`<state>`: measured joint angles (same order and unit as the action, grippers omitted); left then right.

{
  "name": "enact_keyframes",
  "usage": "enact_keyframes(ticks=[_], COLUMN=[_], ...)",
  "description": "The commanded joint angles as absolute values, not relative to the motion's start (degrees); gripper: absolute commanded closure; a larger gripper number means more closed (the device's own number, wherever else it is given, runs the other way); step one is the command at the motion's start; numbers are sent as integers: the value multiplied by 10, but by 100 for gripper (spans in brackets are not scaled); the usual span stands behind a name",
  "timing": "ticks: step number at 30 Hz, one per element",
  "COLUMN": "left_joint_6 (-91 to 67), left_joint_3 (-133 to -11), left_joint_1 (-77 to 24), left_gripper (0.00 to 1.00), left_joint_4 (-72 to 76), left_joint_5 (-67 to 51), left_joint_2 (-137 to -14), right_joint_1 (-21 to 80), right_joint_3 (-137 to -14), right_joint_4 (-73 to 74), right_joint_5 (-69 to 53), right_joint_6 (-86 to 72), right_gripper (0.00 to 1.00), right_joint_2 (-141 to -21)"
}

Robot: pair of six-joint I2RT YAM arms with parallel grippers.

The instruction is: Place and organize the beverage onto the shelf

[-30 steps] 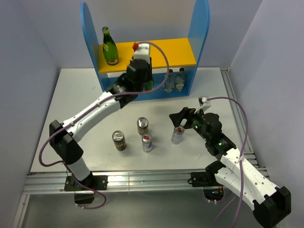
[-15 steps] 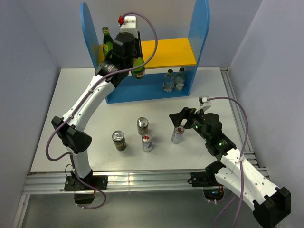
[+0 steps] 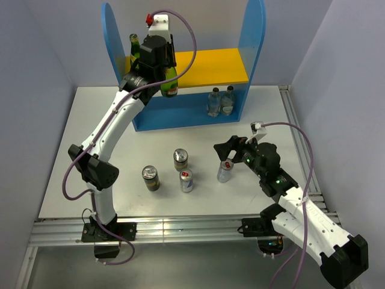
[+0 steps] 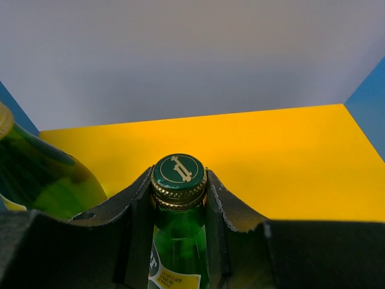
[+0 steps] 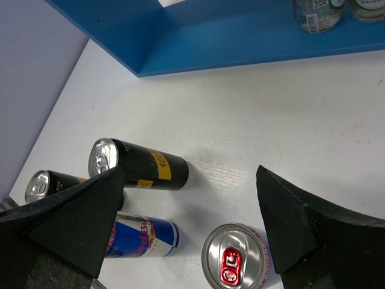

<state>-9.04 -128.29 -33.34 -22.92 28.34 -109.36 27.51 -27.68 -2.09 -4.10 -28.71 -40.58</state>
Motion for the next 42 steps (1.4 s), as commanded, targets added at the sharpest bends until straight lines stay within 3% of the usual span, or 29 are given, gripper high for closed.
enact_keyframes(ticks=[1,18,25,40,42], left_joint_6=[-66,-42,-11,48,51], left_joint_3=[-1328,-1356,-1264,-1230,-1231], left_joint_1=[-320,-305,-296,-295,-295], left_gripper=[100,100,100,100,92], left_joint_4=[-101,-54,32,119,115], left_joint_5=[297,303,313,360,364], left_joint_2=[-1066,-1099,-1091,-1133,-1136], right_joint_1=[279,279,279,279,279], right_joint_3=[-277,-274,-275,-278,-278], right_joint_4=[-45,-50,-51,-54,-54], right_joint_5=[-44,-44,-46,-46,-46], right_joint_6=[-287,-287,-287,-286,-286], right_gripper=[3,3,3,3,3], right_joint_2=[-408,-418,-418,-427,-427])
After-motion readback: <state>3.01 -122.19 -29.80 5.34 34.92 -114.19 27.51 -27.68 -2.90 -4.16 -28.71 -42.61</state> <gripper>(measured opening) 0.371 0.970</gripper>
